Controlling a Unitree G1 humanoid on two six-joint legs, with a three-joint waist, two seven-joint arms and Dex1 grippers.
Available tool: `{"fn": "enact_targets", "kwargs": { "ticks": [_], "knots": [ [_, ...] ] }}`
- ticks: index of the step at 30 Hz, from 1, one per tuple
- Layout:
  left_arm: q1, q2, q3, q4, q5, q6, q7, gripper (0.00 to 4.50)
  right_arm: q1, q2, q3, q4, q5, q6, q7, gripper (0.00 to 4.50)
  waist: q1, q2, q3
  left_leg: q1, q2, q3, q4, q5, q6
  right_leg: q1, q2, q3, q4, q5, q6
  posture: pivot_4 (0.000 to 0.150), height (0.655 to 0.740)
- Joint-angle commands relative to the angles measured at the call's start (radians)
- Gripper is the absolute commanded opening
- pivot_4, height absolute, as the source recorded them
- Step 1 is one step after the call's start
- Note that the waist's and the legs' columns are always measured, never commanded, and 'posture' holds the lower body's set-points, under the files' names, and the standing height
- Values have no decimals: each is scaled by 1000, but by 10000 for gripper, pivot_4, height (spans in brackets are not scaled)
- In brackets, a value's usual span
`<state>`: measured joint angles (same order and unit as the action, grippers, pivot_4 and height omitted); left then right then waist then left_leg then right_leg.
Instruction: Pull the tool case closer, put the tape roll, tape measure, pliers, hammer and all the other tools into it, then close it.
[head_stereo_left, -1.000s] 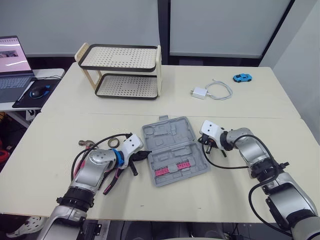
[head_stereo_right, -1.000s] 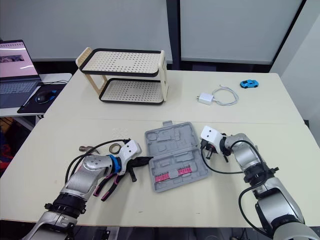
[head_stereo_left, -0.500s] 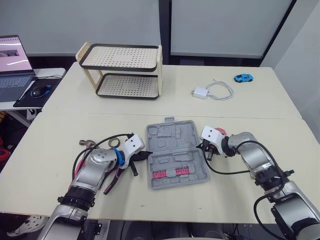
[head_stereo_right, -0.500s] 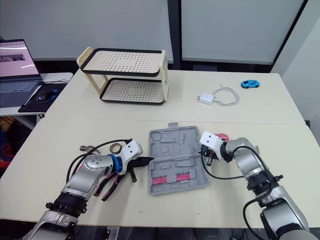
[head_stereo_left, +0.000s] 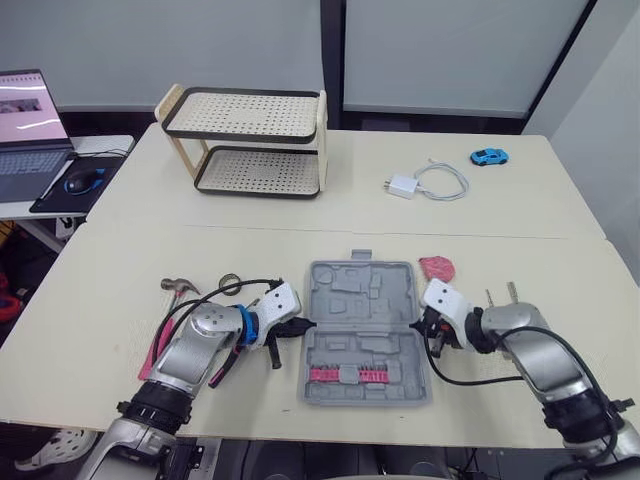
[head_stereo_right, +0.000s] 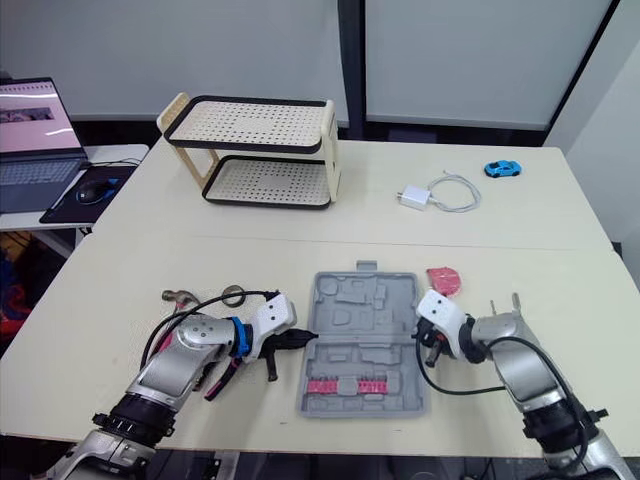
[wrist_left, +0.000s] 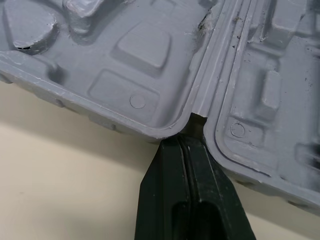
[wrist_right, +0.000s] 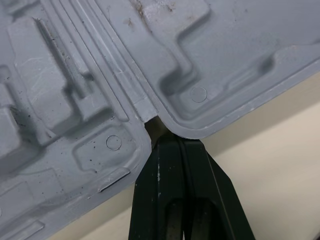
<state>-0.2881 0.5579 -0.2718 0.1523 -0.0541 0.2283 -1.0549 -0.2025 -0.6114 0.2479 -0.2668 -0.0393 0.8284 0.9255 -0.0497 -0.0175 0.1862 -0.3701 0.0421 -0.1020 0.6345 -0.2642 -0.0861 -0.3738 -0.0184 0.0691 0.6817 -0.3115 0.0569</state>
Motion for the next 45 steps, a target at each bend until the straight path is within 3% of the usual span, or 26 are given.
{"fn": "enact_targets", "kwargs": {
  "ticks": [1, 17, 45],
  "knots": [
    [17, 9, -34, -56, -3, -3, -38, 0, 38, -6, -11, -118, 52, 48, -14, 82, -1, 0, 0, 0, 0, 0, 0, 0, 0, 0, 0, 0, 0, 0, 0, 1500, 7350],
    [105, 93, -45, -170, -19, 58, -94, 0, 139, -48, 0, -258, 146, 158, -94, 82, -1, 0, 0, 0, 0, 0, 0, 0, 0, 0, 0, 0, -1, 0, 0, 1500, 7350],
    [176, 165, -55, -236, -45, 94, -137, 0, 183, -104, 65, -310, 231, 185, -140, 82, -2, -1, 0, 1, 0, 0, 0, 0, 0, 0, 0, 0, -1, 0, 0, 1500, 7350]
  ]
}}
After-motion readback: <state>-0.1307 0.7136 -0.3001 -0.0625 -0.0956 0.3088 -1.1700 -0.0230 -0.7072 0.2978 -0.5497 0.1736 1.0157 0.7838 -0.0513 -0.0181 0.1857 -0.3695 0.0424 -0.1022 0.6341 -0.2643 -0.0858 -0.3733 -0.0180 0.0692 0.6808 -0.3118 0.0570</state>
